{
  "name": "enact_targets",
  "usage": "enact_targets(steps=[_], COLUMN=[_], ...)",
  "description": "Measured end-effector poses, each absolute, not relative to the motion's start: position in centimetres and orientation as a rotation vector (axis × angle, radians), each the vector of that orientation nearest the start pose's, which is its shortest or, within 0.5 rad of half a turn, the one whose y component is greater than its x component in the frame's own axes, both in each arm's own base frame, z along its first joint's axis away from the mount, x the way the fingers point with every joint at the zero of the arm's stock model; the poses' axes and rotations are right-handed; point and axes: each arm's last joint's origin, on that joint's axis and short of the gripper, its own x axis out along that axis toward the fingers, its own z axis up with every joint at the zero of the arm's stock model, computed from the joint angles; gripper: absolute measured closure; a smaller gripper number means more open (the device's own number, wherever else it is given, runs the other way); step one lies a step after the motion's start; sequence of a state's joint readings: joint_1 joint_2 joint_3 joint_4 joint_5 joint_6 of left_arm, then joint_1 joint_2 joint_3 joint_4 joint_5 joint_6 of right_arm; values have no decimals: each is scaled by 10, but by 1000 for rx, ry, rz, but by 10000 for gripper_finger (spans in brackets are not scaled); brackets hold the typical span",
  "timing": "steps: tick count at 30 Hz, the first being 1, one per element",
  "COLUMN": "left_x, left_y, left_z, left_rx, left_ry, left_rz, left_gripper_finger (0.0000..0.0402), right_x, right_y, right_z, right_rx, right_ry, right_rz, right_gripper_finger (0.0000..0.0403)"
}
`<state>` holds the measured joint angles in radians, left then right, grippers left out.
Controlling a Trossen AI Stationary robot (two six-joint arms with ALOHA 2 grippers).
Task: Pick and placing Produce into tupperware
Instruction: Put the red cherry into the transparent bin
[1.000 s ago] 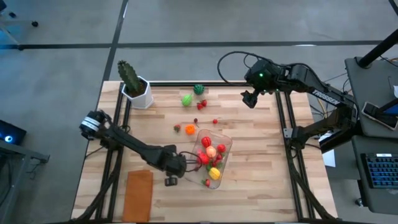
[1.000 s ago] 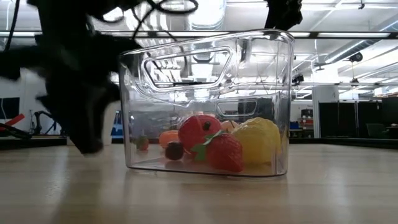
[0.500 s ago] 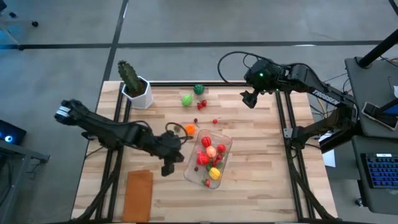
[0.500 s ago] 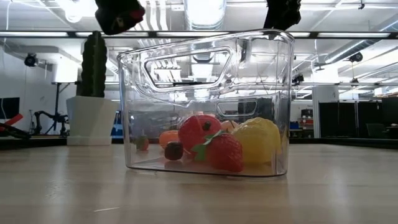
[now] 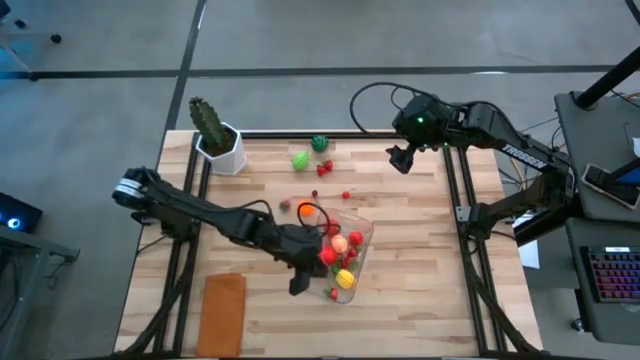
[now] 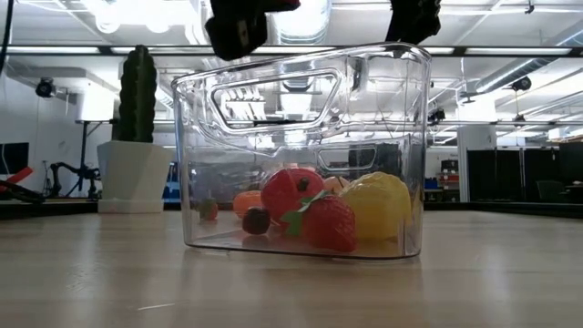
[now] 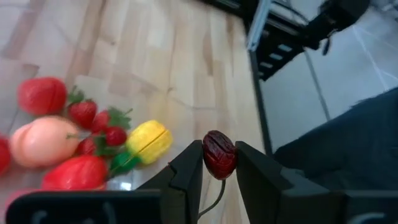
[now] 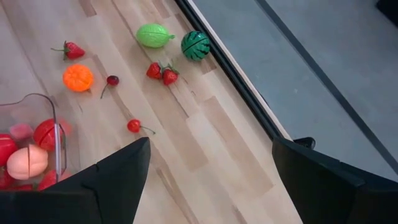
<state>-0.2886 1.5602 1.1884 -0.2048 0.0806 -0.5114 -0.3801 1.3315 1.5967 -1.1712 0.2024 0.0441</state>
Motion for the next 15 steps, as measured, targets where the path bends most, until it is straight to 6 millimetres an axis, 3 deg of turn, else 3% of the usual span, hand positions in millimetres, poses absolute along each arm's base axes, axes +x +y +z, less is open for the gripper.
enact_targets(steps=[6,15], left_x=[334,335], left_y=[-89,-78], left_z=[278,272], left_rx=[-490,-526], left_ry=[684,703], left_rz=[-122,-90], left_gripper_finger=[308,225], right_x=[218,223], right_y=[-93,-93], right_z=[406,393], right_rx=[123,105], right_ry=[912,966], right_rz=[-542,-456], right_gripper_finger=[74,74])
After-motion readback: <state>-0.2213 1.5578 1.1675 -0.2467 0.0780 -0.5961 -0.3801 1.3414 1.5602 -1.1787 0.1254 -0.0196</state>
